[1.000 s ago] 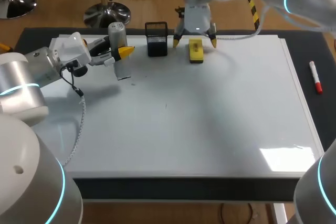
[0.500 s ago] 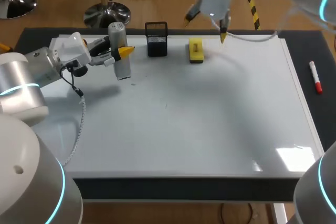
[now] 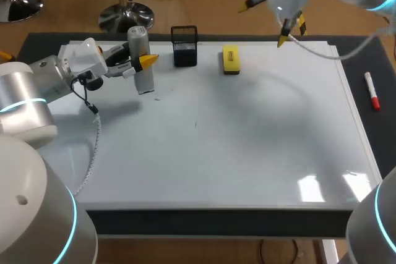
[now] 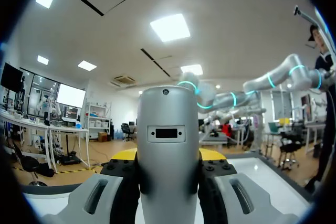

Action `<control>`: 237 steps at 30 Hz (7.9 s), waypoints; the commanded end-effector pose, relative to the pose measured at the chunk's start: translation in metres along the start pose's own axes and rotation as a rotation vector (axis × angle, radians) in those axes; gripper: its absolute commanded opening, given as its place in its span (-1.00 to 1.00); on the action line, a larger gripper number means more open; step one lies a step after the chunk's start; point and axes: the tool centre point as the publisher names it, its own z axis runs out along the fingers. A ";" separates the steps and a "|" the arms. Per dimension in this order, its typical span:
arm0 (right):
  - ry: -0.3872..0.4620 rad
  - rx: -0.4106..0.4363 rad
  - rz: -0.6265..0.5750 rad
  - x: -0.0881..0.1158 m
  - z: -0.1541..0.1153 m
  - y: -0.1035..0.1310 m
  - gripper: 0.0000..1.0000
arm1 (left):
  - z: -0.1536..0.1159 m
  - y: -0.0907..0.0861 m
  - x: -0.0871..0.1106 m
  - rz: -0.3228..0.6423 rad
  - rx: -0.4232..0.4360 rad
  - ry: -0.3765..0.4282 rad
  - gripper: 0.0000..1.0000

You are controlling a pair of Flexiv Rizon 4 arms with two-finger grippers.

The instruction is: Pick up the inspection probe, press it on each red-marked spot on the whiteboard one by one, put down the probe, pick up the eraser, and wipe off all the red marks.

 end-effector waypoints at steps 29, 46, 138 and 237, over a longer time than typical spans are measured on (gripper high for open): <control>-0.371 0.199 0.245 0.115 -0.101 0.040 1.00 | 0.001 0.000 0.000 0.001 0.001 -0.003 -1.00; -0.351 0.207 0.223 0.116 -0.105 0.042 1.00 | 0.001 0.000 0.000 0.001 0.001 -0.003 -1.00; -0.351 0.207 0.223 0.116 -0.105 0.042 1.00 | 0.169 0.018 -0.093 -0.016 0.016 0.433 -1.00; -0.351 0.207 0.223 0.116 -0.105 0.042 1.00 | 0.066 -0.002 -0.063 0.061 -0.223 -0.123 1.00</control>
